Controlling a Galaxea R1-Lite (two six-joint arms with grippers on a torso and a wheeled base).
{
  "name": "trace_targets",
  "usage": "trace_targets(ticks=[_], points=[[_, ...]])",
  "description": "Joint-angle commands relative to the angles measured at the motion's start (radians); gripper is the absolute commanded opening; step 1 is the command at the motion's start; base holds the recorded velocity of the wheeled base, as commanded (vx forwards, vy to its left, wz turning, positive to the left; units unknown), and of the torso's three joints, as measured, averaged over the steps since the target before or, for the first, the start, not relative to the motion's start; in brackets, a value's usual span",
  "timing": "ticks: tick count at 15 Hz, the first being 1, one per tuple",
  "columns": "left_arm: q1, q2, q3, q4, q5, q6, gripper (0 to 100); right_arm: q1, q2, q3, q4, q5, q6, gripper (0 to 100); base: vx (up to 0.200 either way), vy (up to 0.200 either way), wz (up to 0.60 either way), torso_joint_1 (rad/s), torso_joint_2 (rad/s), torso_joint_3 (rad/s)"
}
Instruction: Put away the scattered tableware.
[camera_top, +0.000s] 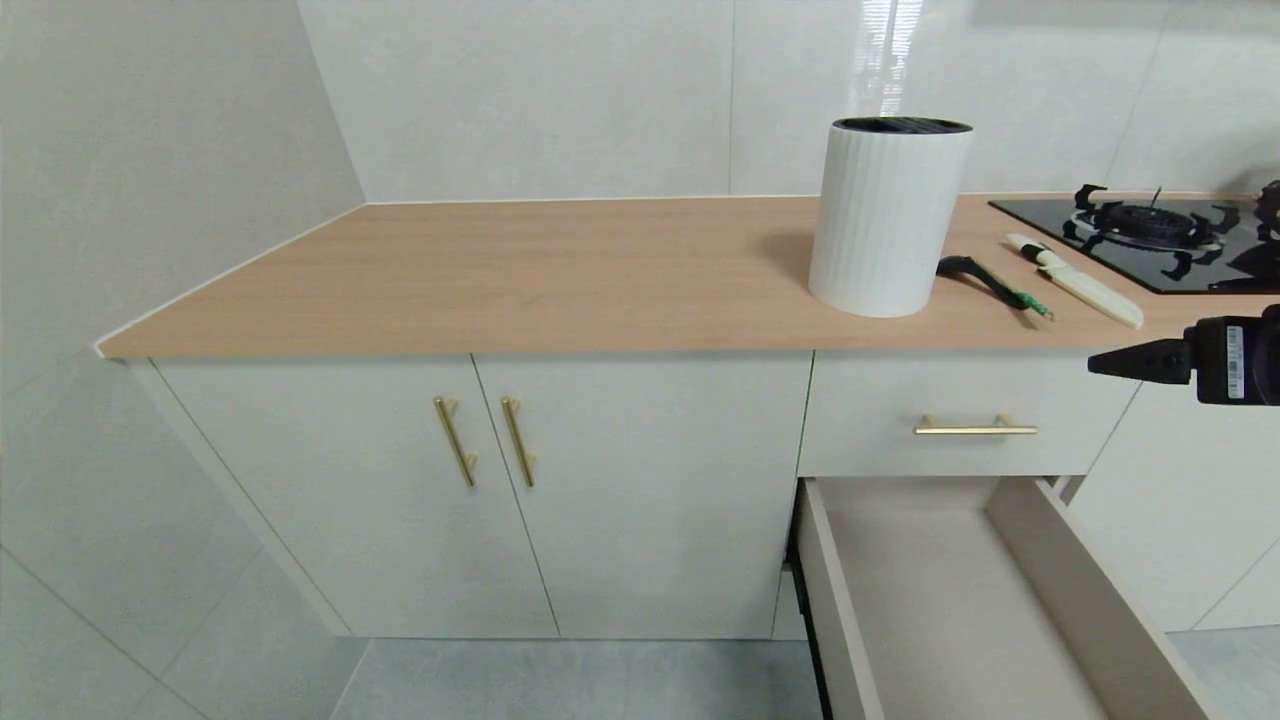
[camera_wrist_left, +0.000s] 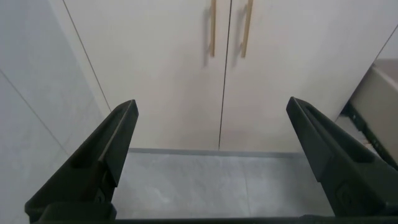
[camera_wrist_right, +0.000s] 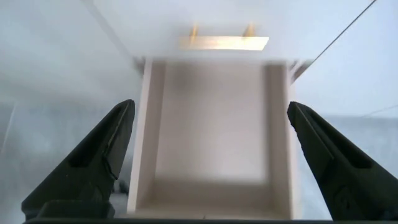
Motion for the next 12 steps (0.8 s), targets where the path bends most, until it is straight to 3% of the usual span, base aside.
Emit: trace_targets(ticks=[1,7,12], points=[[0.000,0.001,0.000,0.000,0.001,0.000,100,-0.056,0.171,-0.166,0.004,-0.014,-0.002,100,0.000,0.000,0.00,0.173,-0.46,-0.281],[0.000,0.001,0.000,0.000,0.001,0.000,100,-0.070,0.523,-0.627,0.222,-0.021,-0.027,100,0.000,0.000,0.00,0.055,-0.14,-0.085],[0.000,0.001,0.000,0.000,0.001,0.000,100,-0.070,0.636,-0.686,0.223,-0.049,-0.027,100,0.000,0.000,0.00,0.000,0.00,0.000]])
